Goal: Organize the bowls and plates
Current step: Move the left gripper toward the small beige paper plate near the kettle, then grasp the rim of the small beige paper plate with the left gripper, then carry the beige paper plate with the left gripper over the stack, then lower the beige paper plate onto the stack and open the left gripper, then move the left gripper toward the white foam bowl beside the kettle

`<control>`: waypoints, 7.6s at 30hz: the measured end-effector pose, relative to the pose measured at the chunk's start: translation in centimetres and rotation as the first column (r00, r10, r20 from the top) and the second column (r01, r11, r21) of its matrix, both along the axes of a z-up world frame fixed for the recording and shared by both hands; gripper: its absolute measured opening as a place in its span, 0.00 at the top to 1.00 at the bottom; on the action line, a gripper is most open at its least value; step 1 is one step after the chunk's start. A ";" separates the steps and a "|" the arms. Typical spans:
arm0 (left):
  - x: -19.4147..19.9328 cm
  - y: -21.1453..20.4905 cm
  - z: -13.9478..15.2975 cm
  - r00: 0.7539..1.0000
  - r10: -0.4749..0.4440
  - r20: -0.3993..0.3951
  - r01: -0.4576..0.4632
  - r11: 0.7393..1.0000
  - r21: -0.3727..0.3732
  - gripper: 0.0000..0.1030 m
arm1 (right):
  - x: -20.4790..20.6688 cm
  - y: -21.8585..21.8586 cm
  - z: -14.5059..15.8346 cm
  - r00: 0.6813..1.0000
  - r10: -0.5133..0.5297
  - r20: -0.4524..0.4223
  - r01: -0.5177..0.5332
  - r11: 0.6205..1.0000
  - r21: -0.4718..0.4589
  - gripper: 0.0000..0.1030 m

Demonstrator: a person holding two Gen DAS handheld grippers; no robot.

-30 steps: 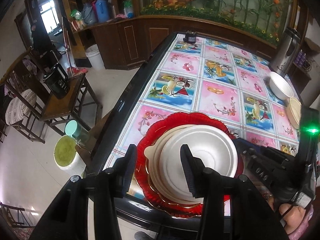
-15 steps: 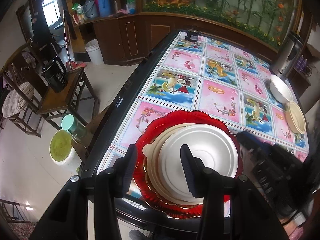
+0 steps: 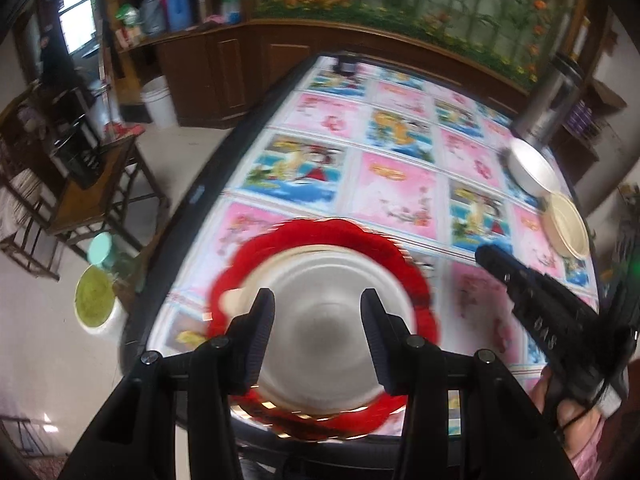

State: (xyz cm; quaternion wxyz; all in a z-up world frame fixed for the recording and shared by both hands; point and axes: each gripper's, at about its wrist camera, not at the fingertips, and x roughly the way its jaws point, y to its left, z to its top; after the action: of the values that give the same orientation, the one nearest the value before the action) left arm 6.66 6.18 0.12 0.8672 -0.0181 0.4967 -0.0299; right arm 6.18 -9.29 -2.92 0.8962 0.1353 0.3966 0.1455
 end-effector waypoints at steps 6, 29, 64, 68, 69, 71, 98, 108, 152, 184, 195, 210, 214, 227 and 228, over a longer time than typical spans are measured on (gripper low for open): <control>1.4 -6.0 -0.6 0.994 -0.108 -0.032 0.107 0.994 -0.017 0.57 | -0.1 -7.0 -0.6 0.993 -0.112 -0.026 0.114 0.992 0.046 0.90; 13.9 -28.5 -4.8 0.944 -0.250 -0.216 0.196 0.950 -0.243 0.41 | -1.0 -38.6 -1.0 0.877 -0.457 -0.149 0.479 0.857 0.190 0.78; 17.1 -37.9 -8.1 0.933 -0.305 -0.192 0.254 0.935 -0.250 0.43 | 2.0 -39.4 -5.9 0.877 -0.419 -0.235 0.471 0.847 0.246 0.78; 17.0 -38.1 -8.4 0.933 -0.306 -0.189 0.260 0.937 -0.233 0.62 | 1.9 -39.3 -5.8 0.875 -0.430 -0.224 0.476 0.847 0.234 0.78; 17.1 -38.1 -8.5 0.930 -0.309 -0.196 0.260 0.935 -0.239 0.71 | 1.9 -39.3 -5.8 0.875 -0.428 -0.225 0.475 0.848 0.235 0.78; 17.1 -38.2 -8.7 0.928 -0.315 -0.200 0.266 0.934 -0.237 0.74 | 1.9 -39.3 -5.9 0.873 -0.431 -0.227 0.479 0.844 0.242 0.78; 13.0 -36.2 -8.6 0.911 -0.348 -0.223 0.288 0.921 -0.261 0.92 | -2.8 -36.8 -4.4 0.853 -0.463 -0.241 0.511 0.836 0.199 0.90; 7.7 -28.4 -4.5 0.960 -0.262 -0.099 0.234 0.944 -0.234 0.92 | -5.0 -29.8 -0.5 0.912 -0.374 -0.169 0.403 0.892 0.203 0.90; -1.7 7.5 -4.7 0.974 0.213 -0.071 -0.223 0.957 -0.185 0.91 | -0.9 6.6 -1.8 0.962 0.168 -0.217 -0.149 0.984 0.101 0.90; -3.5 10.9 -1.5 0.958 0.285 0.012 -0.282 0.952 -0.118 0.65 | -0.9 6.6 -0.5 0.950 0.219 -0.222 -0.204 0.975 0.090 0.88; -3.5 10.7 -1.3 0.962 0.274 0.010 -0.270 0.951 -0.151 0.65 | 0.5 5.0 -4.3 0.877 0.273 -0.396 -0.105 0.913 0.395 0.87; -3.1 9.2 -0.4 0.970 0.243 0.009 -0.239 0.957 -0.168 0.65 | 0.2 4.2 -3.2 0.797 0.373 -0.475 -0.207 0.908 0.365 0.70; -3.1 7.2 1.0 0.979 0.202 0.038 -0.193 0.967 -0.168 0.65 | 0.2 0.4 -2.1 0.850 0.300 -0.434 -0.163 0.931 0.326 0.70; -1.7 -12.2 -0.5 0.977 -0.211 -0.036 0.205 0.969 -0.141 0.37 | -2.7 -19.5 -3.7 0.881 -0.091 -0.464 0.217 0.950 0.226 0.70; -0.9 -13.7 -1.0 0.971 -0.234 -0.058 0.222 0.962 -0.156 0.37 | -2.6 -21.2 -3.4 0.878 -0.121 -0.464 0.242 0.947 0.211 0.70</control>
State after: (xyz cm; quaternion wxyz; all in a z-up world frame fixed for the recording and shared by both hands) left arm 5.75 -7.51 -0.88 0.8349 -0.0262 0.5242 -0.1656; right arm 3.57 -30.45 -6.33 0.7654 0.3193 0.5535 0.0765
